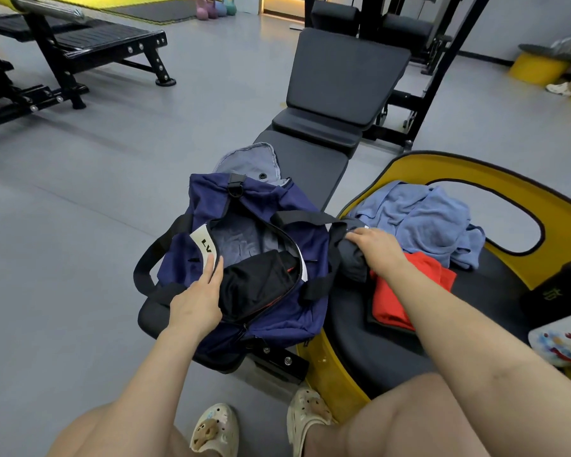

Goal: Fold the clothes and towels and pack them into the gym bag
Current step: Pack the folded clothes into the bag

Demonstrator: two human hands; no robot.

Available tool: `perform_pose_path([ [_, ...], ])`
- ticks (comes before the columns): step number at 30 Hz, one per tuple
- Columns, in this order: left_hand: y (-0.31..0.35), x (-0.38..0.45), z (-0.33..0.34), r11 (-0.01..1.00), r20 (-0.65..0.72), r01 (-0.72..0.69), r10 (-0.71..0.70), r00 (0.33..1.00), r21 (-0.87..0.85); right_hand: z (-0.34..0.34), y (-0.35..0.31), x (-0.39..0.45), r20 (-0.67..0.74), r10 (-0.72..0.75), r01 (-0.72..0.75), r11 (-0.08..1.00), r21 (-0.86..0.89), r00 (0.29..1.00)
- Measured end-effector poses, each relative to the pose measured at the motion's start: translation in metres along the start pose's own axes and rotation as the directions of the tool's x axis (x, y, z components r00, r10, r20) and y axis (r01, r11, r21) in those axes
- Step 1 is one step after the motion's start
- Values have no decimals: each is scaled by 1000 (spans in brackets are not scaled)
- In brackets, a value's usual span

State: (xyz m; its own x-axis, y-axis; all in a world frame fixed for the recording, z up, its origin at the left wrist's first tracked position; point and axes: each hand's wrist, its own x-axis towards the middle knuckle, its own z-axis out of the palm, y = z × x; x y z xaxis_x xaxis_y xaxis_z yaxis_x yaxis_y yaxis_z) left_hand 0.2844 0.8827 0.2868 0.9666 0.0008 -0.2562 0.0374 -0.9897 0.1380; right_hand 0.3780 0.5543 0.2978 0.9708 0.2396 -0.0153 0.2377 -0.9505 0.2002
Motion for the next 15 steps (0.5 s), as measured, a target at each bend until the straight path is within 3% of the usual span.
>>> perform_pose_path([
  [5,2,-3,3,1000,-16,4,-4,1000,-25,-23,28,-13,-105,36,-30,998,51,994],
  [10,3,-5,6,999,-33,6,-7,999,-35,-29,51,-53,-401,-17,72,990,121,916],
  [12,4,-7,7,999,-37,1,-2,999,-32,-22,55,-75,-397,-92,117,992,40,913],
  [15,6,-11,7,999,-40,3,-4,999,-38,7,53,-101,-250,-246,266,963,50,936],
])
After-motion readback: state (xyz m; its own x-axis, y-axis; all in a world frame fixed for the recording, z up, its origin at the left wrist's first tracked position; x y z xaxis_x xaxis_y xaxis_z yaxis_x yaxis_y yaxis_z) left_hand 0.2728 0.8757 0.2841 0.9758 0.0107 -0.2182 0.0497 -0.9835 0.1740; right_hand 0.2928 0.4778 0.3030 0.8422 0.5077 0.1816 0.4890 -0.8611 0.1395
